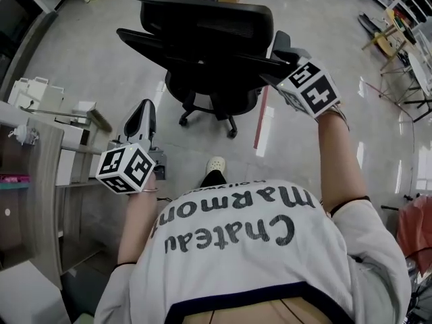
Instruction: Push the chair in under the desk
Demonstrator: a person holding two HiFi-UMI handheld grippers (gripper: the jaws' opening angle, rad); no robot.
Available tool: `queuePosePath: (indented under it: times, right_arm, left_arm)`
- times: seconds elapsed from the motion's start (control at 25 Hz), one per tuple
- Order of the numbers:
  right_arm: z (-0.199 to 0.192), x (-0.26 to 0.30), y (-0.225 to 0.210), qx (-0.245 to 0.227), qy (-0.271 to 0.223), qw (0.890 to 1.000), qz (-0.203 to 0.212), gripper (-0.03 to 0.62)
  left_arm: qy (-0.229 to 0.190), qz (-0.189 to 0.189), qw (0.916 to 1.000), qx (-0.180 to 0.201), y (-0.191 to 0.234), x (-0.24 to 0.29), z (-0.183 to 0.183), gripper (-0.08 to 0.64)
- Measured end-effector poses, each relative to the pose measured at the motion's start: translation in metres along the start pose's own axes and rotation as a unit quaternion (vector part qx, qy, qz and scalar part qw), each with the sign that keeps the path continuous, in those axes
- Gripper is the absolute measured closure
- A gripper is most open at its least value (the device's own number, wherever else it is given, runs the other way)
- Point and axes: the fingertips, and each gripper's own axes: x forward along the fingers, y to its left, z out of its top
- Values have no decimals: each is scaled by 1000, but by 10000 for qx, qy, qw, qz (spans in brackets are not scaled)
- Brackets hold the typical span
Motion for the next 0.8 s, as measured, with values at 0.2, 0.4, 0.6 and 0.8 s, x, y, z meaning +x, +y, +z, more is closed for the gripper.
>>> queuePosePath:
  times: [0.2, 0.4, 0.6, 0.8]
  right_arm:
    - [-6, -4, 7, -782, 224, 9966, 139, 405]
    - [-8, -5, 10, -924, 194, 9953, 202, 422]
    - [-9, -6, 11, -971, 156, 9950, 180, 425]
    - [-10, -9, 13, -1032, 71, 9944, 228, 431]
  left_arm:
    - [80, 55, 9999, -35, -3, -3, -7, 541]
    - [58, 40, 10000, 35, -11, -6, -4, 541]
    - [-47, 81, 9999, 122, -14, -12, 7, 541]
    - [-93, 103, 9998, 162, -21, -16, 11, 541]
